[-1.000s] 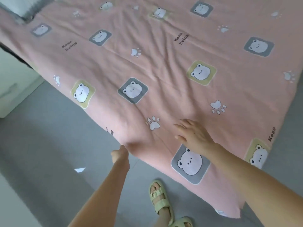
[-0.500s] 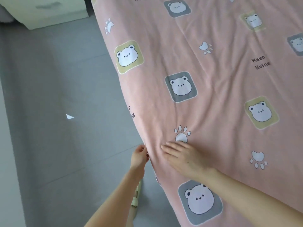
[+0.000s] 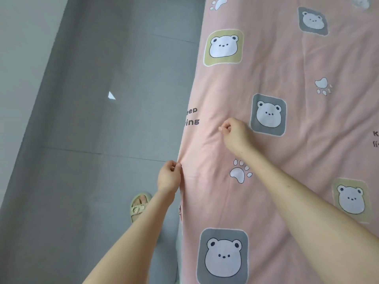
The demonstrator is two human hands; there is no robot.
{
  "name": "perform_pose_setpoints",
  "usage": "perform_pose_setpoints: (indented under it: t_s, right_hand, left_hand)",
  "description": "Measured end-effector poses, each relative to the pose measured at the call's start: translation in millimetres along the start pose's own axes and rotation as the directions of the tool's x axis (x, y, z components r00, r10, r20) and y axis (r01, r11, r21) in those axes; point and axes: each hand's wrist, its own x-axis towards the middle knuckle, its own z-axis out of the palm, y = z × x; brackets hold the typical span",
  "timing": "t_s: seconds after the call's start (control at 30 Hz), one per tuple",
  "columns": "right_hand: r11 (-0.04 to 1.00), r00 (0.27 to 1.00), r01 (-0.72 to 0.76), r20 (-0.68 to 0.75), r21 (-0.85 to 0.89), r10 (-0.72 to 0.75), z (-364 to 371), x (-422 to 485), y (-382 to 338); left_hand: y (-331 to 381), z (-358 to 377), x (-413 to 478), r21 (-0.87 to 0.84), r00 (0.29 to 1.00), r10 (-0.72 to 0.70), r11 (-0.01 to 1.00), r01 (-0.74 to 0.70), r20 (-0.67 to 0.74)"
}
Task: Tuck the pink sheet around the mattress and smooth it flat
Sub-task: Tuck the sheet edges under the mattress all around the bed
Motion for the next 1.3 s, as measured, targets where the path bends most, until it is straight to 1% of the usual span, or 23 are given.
perform_pose_setpoints:
  t_s: [0.03, 0.1, 0.2, 0.23, 0.27, 0.3, 0.33, 0.37, 0.4, 0.43, 0.5, 0.63, 0.7, 0.77, 0.8, 0.87, 0.9, 0.93, 0.97, 1.03, 1.13, 1.2, 1.3]
  right_hand:
    - [0.997, 0.996, 0.079, 0.042, -0.018, -0.078, 5, -4, -9]
    - [0.972, 0.964, 0.220, 0.133, 0.085, -0.230, 18, -15, -33]
    - [0.906, 0.891, 0.279, 0.268, 0.318, -0.368, 38, -12, -70]
    - [0.908, 0.851, 0.297, 0.349, 0.296, -0.392, 44, -4, -79]
    - [0.918, 0.801, 0.363, 0.450, 0.161, -0.395, 50, 6, -85]
    - [0.869, 0.744, 0.488, 0.560, -0.081, -0.365, 56, 18, -89]
    - [0.711, 0.699, 0.614, 0.654, -0.341, -0.290, 59, 30, -92]
    - [0.506, 0.675, 0.693, 0.710, -0.514, -0.203, 60, 40, -93]
    - [0.343, 0.663, 0.724, 0.742, -0.599, -0.103, 58, 49, -94]
    - [0.269, 0.651, 0.735, 0.759, -0.623, -0.020, 57, 56, -94]
    - [0.236, 0.625, 0.744, 0.776, -0.625, 0.083, 58, 63, -94]
    - [0.115, 0.521, 0.830, 0.832, -0.546, 0.192, 69, 50, -91]
    - [0.046, 0.508, 0.837, 0.807, -0.545, 0.302, 76, 45, -85]
    - [-0.017, 0.524, 0.827, 0.761, -0.561, 0.382, 83, 45, -80]
    - [-0.041, 0.533, 0.822, 0.742, -0.568, 0.407, 87, 46, -78]
    - [-0.070, 0.542, 0.816, 0.715, -0.574, 0.442, 92, 48, -78]
    - [-0.072, 0.540, 0.818, 0.718, -0.571, 0.440, 93, 49, -76]
    - [-0.061, 0.537, 0.821, 0.732, -0.567, 0.419, 92, 49, -74]
    - [-0.038, 0.533, 0.825, 0.754, -0.564, 0.383, 89, 50, -71]
    - [0.052, 0.523, 0.837, 0.825, -0.544, 0.212, 77, 47, -70]
    - [0.091, 0.434, 0.900, 0.862, -0.426, -0.263, 53, 51, -69]
    - [0.082, 0.402, 0.915, 0.870, -0.396, -0.285, 43, 57, -72]
    - [0.200, 0.336, 0.925, 0.942, -0.323, -0.029, 49, 43, -71]
  left_hand:
    - [-2, 0, 0, -0.056, 1.000, -0.005, 0.998, 0.006, 0.016]
    - [-4, 0, -2, -0.180, 0.997, -0.024, 0.983, 0.038, 0.077]
    - [-12, 3, -12, -0.282, 0.974, -0.076, 0.950, 0.136, 0.212]
    - [-17, 6, -17, -0.313, 0.958, -0.093, 0.933, 0.179, 0.271]
    - [-23, 9, -22, -0.332, 0.937, -0.116, 0.915, 0.230, 0.330]
    - [-29, 12, -27, -0.343, 0.916, -0.136, 0.898, 0.275, 0.378]
    - [-33, 14, -32, -0.346, 0.899, -0.150, 0.886, 0.307, 0.412]
    - [-34, 14, -34, -0.333, 0.889, -0.157, 0.888, 0.318, 0.431]
    - [-33, 13, -34, -0.305, 0.885, -0.155, 0.901, 0.309, 0.439]
    - [-32, 13, -33, -0.276, 0.882, -0.151, 0.914, 0.296, 0.447]
    - [-33, 12, -28, -0.239, 0.856, -0.151, 0.923, 0.301, 0.494]
    - [-40, 18, -19, -0.233, 0.704, -0.197, 0.854, 0.465, 0.683]
    - [-41, 20, -15, -0.230, 0.640, -0.212, 0.813, 0.535, 0.739]
    - [-38, 20, -14, -0.226, 0.655, -0.203, 0.831, 0.508, 0.728]
    - [-38, 20, -15, -0.230, 0.726, -0.175, 0.877, 0.422, 0.666]
    - [-41, 18, -21, -0.157, 0.917, -0.097, 0.973, 0.169, 0.386]
    - [-44, 14, -26, -0.080, 0.976, -0.027, 0.996, 0.046, 0.216]
    - [-49, 12, -32, -0.036, 0.994, 0.050, 0.998, -0.047, 0.095]
    - [-55, 12, -36, -0.047, 0.994, 0.097, 0.994, -0.094, 0.057]
    - [-65, 15, -41, -0.199, 0.979, 0.055, 0.980, -0.015, 0.198]
    - [-71, 20, -43, -0.323, 0.908, -0.051, 0.925, 0.199, 0.415]
    - [-73, 18, -44, -0.324, 0.863, -0.091, 0.903, 0.281, 0.496]
    - [-81, 12, -47, -0.275, 0.766, -0.144, 0.879, 0.390, 0.626]
